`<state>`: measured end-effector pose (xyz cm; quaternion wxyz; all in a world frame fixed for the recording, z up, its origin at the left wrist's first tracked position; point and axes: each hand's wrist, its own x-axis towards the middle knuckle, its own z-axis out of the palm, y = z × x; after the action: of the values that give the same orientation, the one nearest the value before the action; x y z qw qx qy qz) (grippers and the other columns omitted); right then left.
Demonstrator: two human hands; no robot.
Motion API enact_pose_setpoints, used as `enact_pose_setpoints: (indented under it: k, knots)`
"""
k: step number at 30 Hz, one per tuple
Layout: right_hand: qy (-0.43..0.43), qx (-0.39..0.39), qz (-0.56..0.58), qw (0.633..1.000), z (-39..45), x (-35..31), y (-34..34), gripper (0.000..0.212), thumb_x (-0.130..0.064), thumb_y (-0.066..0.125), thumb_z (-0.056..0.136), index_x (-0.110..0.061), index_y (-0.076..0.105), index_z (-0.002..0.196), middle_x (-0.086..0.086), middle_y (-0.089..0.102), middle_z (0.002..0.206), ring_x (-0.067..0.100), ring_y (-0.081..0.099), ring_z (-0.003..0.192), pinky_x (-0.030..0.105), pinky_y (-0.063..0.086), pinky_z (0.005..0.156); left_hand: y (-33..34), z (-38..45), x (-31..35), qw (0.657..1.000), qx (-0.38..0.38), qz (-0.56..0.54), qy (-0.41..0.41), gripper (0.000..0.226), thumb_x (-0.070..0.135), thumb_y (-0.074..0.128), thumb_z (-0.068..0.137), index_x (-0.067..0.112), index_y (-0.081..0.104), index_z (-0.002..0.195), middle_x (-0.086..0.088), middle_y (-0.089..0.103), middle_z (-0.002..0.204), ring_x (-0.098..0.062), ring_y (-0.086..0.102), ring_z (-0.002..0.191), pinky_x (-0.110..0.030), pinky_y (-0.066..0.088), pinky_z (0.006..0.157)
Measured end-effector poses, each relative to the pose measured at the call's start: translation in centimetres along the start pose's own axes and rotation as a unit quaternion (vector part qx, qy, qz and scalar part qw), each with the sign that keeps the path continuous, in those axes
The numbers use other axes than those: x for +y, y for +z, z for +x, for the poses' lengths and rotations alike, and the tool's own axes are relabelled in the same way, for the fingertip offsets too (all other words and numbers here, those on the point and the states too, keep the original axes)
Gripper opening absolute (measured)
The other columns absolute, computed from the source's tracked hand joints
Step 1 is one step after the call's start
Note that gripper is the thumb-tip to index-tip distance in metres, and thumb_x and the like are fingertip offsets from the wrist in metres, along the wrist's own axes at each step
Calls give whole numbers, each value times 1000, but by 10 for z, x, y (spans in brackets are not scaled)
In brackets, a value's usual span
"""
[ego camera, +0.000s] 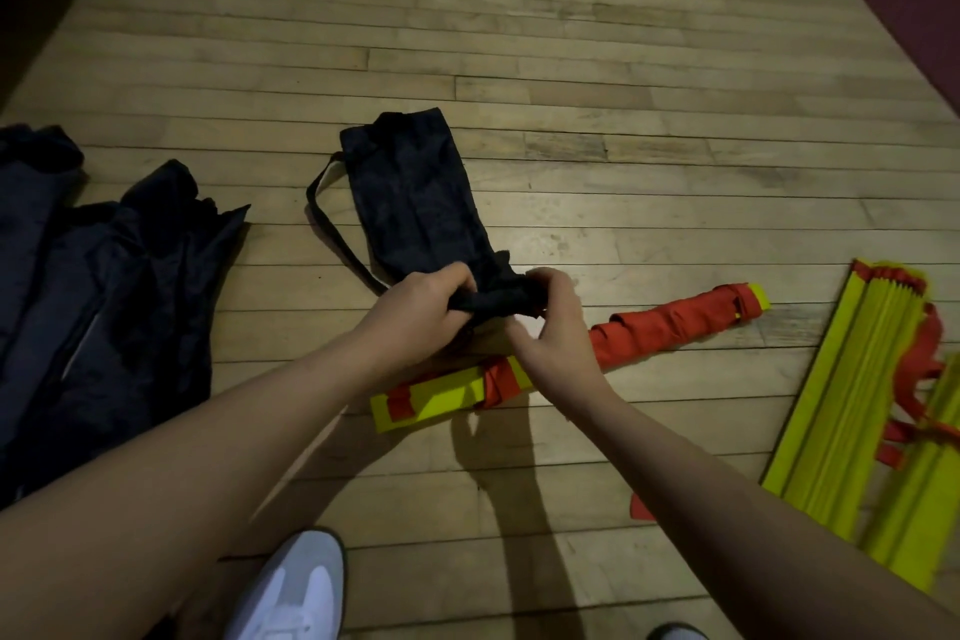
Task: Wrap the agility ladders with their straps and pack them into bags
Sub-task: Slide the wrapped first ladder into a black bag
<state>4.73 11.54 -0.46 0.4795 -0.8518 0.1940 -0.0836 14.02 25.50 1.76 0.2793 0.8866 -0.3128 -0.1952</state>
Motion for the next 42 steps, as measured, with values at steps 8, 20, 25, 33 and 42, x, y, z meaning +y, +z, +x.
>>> enact_pose_setpoints:
  k: [8, 20, 25, 33, 42]
  knots:
    - [-92, 104, -224, 965, 5, 10, -3, 18, -6, 57, 89, -6, 63, 106, 14, 55, 109, 29, 55, 93, 45, 50, 77, 5, 3, -20, 992, 37, 103, 66, 20, 0, 55, 90, -4, 66, 106, -9, 46, 103, -22, 49, 93, -40, 47, 83]
    - [-15, 42, -213, 976, 16, 0, -12, 26, -2, 52, 84, -9, 63, 106, 7, 53, 105, 23, 44, 97, 35, 31, 83, -18, 4, -9, 984, 176, 33, -13, 16, 23, 57, 94, 19, 60, 109, -1, 61, 102, -21, 57, 92, -37, 48, 69]
    - [-38, -132, -147, 980, -8, 6, 0, 32, -12, 60, 88, -9, 62, 120, 6, 53, 112, 24, 53, 103, 34, 44, 90, -18, 2, -11, 987, 162, 4, 23, 21, 6, 63, 88, 10, 69, 107, -8, 63, 104, -25, 59, 98, -35, 49, 85]
    - [33, -45, -15, 998, -14, 4, -1, 29, -13, 46, 98, -11, 55, 125, 0, 57, 116, 12, 53, 108, 29, 44, 93, -5, -32, -11, 974, -33, 54, 216, 29, 7, 69, 81, 5, 69, 109, -5, 62, 117, -15, 57, 109, -25, 45, 99]
    - [54, -178, -299, 936, -19, 19, 8, 48, -31, 61, 89, -25, 48, 135, 10, 50, 125, 29, 50, 115, 38, 41, 94, 33, -62, -14, 944, -151, 189, 223, 65, 45, 27, 76, 17, 63, 122, 2, 59, 127, -20, 60, 103, -34, 49, 79]
